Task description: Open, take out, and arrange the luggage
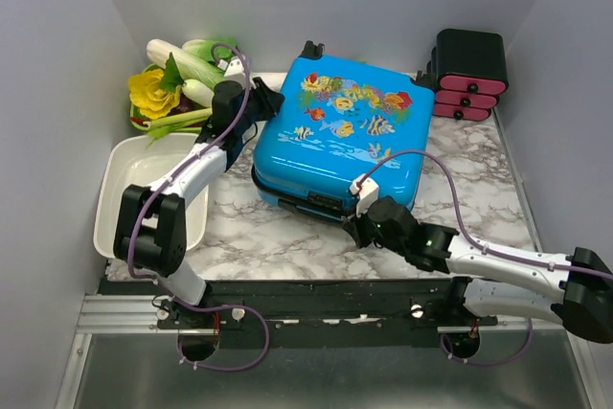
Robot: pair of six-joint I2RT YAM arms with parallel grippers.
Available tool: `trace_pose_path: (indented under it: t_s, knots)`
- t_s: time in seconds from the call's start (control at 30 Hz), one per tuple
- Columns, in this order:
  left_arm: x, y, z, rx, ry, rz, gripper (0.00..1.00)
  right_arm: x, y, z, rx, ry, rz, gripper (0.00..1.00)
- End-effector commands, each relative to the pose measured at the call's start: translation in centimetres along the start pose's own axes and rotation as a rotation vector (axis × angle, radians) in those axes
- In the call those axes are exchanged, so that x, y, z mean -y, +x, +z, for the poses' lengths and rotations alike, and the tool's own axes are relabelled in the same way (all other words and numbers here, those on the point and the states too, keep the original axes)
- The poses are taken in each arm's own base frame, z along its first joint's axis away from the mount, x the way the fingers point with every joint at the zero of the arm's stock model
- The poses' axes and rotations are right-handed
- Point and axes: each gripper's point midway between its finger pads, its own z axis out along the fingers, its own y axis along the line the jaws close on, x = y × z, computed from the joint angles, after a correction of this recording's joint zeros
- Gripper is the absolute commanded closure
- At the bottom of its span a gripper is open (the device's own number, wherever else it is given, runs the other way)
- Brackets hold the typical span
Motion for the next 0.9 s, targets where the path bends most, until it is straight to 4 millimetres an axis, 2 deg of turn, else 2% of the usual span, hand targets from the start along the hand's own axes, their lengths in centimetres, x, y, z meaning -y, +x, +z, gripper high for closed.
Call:
trace_pose_path:
  t_s: [0.0,0.1,0.23,0.47,0.6,0.7,0.73,0.8,0.83,0.87]
  knots:
    - [1.7,16.7,-6.1,-0.538,0.048,-0.158,0.64,-0.8,-1.6,-0.8,0.087,-0.045,0.08,0.99]
    - [2.9,18.4,-8.3,-0.541,0.071,-0.213,0.64,-1.1,-1.6,-0.9,0.109,-0.074,0.05,0.99]
    - [5.8,20.5,-11.1,-0.572,0.121,-0.25,0.65,-2.4,-1.9,-0.4,0.13,-0.149,0.016,0.99]
    - [9.0,21.7,-15.2,-0.561,0.163,-0.282,0.66,-5.3,-4.8,0.6,0.242,-0.239,-0.032,0.99]
    - [8.6,21.3,-15.9,-0.516,0.142,-0.288,0.66,-5.5,-6.9,0.8,0.312,-0.181,-0.069,0.99]
    - [8.0,20.7,-16.1,-0.491,0.104,-0.26,0.66,-3.7,-7.6,1.0,0.314,-0.065,-0.013,0.99]
    - [7.7,20.3,-16.0,-0.473,0.085,-0.249,0.66,-2.6,-7.5,1.0,0.311,-0.004,0.017,0.99]
    - [7.3,19.5,-16.5,-0.464,0.053,-0.23,0.65,-1.9,-6.3,0.9,0.269,0.033,0.073,0.99]
    - [6.5,18.7,-16.3,-0.423,0.006,-0.215,0.65,-1.5,-6.1,0.7,0.261,0.052,0.094,0.99]
    - [5.6,18.3,-16.5,-0.404,-0.042,-0.194,0.58,-1.3,-5.2,0.7,0.237,0.063,0.132,0.99]
